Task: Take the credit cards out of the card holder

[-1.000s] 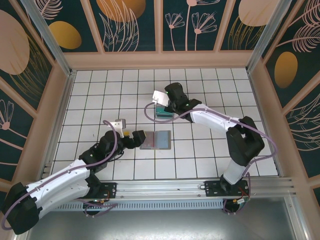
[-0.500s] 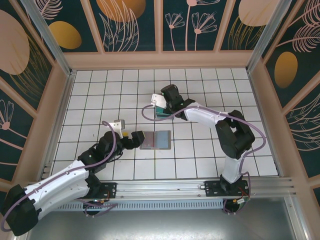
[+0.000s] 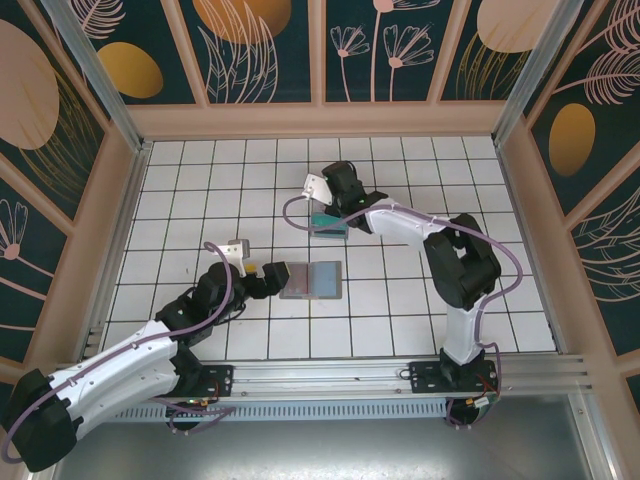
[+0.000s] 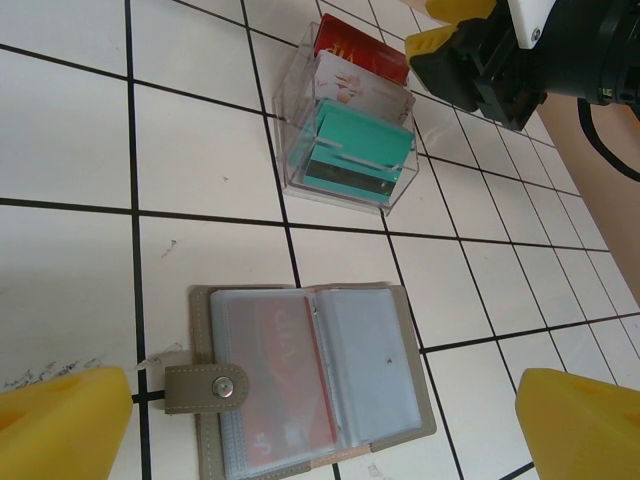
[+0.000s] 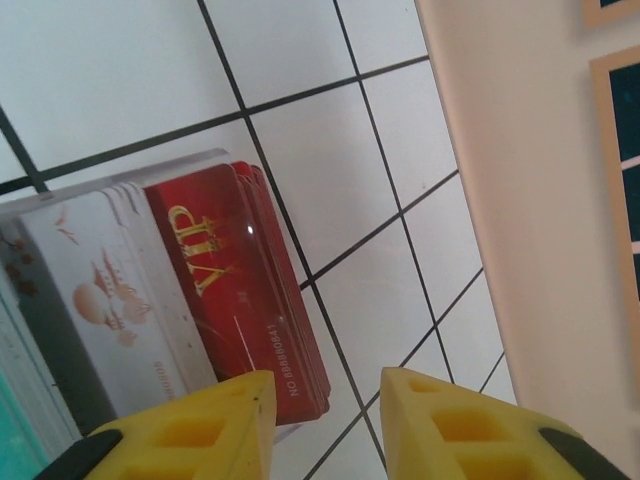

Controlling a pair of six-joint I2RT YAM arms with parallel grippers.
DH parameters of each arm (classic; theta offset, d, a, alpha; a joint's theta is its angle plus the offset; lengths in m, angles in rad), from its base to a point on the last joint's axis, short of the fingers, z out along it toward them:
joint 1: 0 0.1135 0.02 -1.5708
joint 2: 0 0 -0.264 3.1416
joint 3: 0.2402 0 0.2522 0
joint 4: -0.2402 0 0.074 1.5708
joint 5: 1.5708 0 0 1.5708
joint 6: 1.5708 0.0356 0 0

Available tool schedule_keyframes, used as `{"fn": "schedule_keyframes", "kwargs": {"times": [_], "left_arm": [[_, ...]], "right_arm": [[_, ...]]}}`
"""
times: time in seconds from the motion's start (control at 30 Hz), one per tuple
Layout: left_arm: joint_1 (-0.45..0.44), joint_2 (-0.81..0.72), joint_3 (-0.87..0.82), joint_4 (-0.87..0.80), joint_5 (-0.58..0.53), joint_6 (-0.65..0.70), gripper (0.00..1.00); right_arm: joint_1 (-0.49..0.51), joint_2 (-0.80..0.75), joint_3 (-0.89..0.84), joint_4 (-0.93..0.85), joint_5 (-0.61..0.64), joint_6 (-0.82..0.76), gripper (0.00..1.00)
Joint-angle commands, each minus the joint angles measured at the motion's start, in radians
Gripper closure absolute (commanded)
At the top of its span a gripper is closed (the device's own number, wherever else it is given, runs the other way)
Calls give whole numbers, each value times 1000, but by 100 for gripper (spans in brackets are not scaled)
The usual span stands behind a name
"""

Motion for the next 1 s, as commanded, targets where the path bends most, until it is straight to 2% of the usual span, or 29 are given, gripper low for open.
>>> {"fn": "schedule_keyframes", "kwargs": {"times": [0.0,0.1,0.2,0.53,0.67,0.77,0.97], "left_arm": [[0,-10,-13,-13,-19,9,1],[-1,-7,-12,-10,-15,10,2],[-1,3,-13,0,-1,13,2],[-1,70,-6,25,17,3,1],[-1,125,0,50,40,-10,2],[0,179,18,56,48,-25,3],[-1,280,43,86,86,-32,5]], "right_arm": [[-6,9,35,30,15,36,66],[-6,-3,45,27,18,72,66],[-5,-38,77,-14,-15,192,65],[6,-207,19,-133,-126,846,63],[11,-290,-103,-143,-249,1108,63],[26,-357,-238,-87,-340,1244,63],[97,-491,-524,100,-369,1433,63]]}}
